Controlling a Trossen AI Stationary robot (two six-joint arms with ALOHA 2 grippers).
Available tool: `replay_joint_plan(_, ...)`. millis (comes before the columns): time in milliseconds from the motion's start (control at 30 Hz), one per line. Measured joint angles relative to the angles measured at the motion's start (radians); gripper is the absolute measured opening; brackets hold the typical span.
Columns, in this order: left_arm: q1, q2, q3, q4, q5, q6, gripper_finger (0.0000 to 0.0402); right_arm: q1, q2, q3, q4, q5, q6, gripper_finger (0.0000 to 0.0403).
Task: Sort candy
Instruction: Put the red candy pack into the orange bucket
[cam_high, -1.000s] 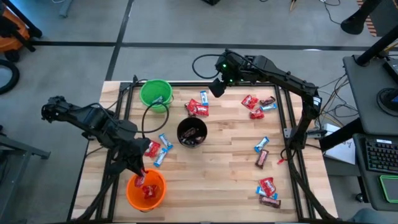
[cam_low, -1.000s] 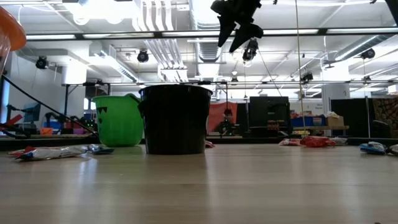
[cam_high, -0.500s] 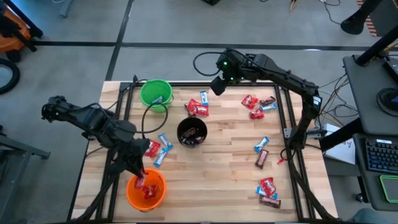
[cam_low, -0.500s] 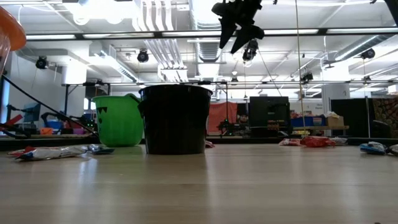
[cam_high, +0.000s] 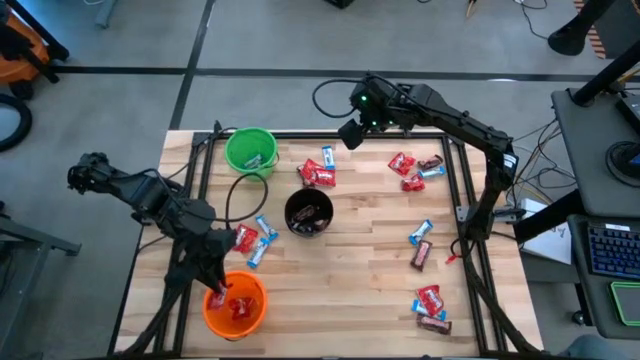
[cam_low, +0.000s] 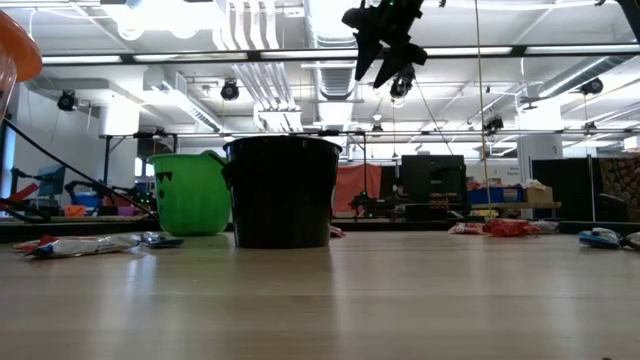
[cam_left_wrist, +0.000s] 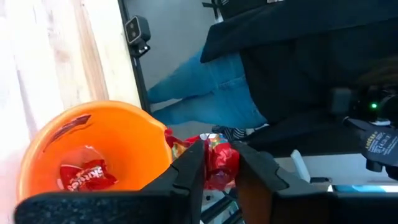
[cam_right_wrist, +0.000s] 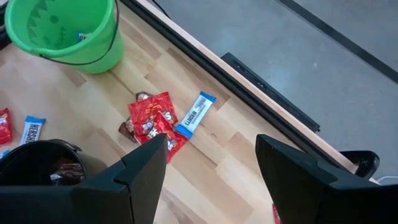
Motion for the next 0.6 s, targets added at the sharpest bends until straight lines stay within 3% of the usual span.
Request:
replay_joint_plan(167,0.0,0.001,0.0,-0.001,0.047,-0.014,0.0076,0.0,0.0,0.0,0.0,-0.001,0.0,0.0237)
replay_joint_plan(600,0.0,0.007,0.0,0.012,0.043,-0.046,0.0099,0.0,0.0,0.0,0.0,-0.004,0.0,0.0237)
